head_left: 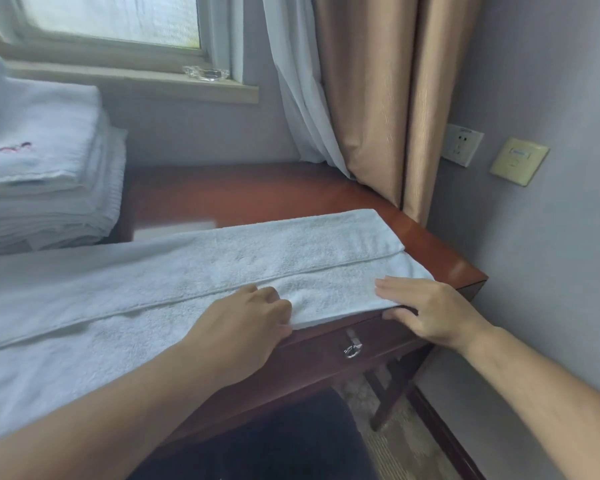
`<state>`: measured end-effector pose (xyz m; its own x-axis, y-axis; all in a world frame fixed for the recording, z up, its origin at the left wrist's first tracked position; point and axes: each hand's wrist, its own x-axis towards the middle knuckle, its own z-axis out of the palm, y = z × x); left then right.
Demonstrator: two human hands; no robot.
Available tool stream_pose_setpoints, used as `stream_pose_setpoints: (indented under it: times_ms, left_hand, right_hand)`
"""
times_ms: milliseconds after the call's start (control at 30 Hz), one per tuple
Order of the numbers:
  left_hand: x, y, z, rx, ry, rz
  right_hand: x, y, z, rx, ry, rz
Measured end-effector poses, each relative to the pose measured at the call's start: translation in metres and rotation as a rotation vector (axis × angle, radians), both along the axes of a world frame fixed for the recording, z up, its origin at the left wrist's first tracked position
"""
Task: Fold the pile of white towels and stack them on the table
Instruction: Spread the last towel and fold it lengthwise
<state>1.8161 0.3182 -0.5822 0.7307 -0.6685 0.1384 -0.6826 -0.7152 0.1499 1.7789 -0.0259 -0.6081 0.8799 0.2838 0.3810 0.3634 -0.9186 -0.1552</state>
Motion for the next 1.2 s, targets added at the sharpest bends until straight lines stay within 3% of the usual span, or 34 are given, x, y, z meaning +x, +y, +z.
stream_pose_setpoints:
  times_ms: [133, 300, 467, 700, 867, 1000, 1100, 1200]
  left_hand:
    - [0.011, -0.001, 0.012, -0.139, 0.096, 0.145]
    - [0.037, -0.004, 0.021, -0.132, -0.086, 0.214]
    - [0.080, 0.007, 0.031, -0.080, -0.317, 0.148]
    - [0.153, 0.021, 0.028, -0.032, -0.331, 0.083]
    - [0.189, 0.028, 0.021, 0.024, -0.208, 0.021]
    - [0.195, 0.032, 0.006, 0.050, -0.116, 0.065]
    - [0.182, 0.053, 0.000, -0.035, -0.030, 0.143]
    - [0.153, 0.099, 0.003, -0.156, 0.074, 0.171]
  right_hand:
    - [0.006, -0.012, 0.008, -0.073, -0.103, -0.088]
    - [0.029, -0.029, 0.024, -0.032, -0.174, -0.266]
    - [0.078, -0.027, 0.039, 0.203, -0.086, -0.337]
    - [0.151, -0.021, 0.045, 0.275, 0.127, -0.442]
    - [0.180, -0.016, 0.041, 0.103, 0.296, -0.616]
    - [0.178, 0.003, 0.041, -0.049, 0.186, -0.706]
    - [0.170, 0.044, 0.043, -0.015, -0.085, -0.582]
    - [0.161, 0.118, 0.044, 0.204, -0.093, -0.244]
